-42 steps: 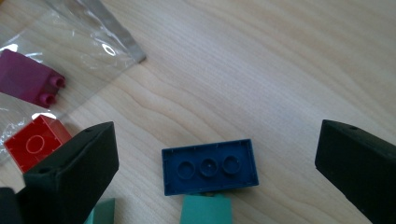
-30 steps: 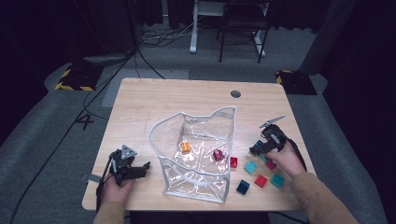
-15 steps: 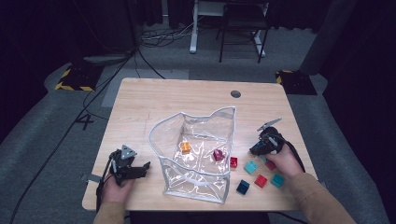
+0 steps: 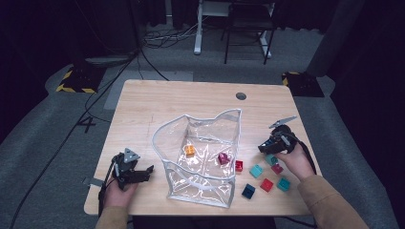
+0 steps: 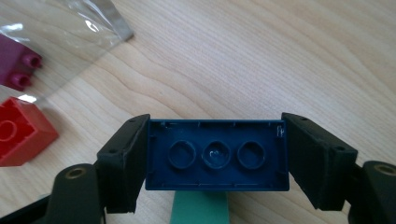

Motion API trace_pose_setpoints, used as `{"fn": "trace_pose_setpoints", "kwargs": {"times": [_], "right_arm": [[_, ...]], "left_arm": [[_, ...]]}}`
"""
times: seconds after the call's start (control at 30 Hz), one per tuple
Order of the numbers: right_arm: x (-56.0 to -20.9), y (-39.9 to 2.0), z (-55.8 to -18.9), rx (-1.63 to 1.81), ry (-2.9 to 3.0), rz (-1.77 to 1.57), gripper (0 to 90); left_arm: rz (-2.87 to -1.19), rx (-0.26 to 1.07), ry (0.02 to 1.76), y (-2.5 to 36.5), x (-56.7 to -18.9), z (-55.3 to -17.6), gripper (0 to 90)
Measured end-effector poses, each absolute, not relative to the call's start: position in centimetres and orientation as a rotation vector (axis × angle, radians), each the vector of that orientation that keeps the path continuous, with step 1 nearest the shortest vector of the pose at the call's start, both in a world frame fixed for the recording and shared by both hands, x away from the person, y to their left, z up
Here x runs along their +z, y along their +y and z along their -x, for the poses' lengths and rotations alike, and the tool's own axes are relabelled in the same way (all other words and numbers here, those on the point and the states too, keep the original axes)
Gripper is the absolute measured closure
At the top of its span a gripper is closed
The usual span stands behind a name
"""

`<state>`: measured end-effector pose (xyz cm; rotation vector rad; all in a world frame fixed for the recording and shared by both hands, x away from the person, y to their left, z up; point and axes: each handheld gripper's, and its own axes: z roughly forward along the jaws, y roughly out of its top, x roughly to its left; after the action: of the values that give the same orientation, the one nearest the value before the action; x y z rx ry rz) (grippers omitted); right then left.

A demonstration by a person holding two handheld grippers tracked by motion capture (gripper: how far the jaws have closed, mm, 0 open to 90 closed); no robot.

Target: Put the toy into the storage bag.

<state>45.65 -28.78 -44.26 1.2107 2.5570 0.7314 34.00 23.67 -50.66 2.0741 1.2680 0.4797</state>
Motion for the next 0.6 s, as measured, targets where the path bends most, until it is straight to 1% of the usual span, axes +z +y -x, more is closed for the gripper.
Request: {"fn": "trace_pose_setpoints", "kwargs": {"times": [0.6], "right_arm": [[-37.5, -28.5, -43.5, 1.002, 2.502, -1.09, 27.5]], "left_arm": [[-2.075, 0.479, 1.268, 23.7, -50.6, -34.0, 17.9]]}}
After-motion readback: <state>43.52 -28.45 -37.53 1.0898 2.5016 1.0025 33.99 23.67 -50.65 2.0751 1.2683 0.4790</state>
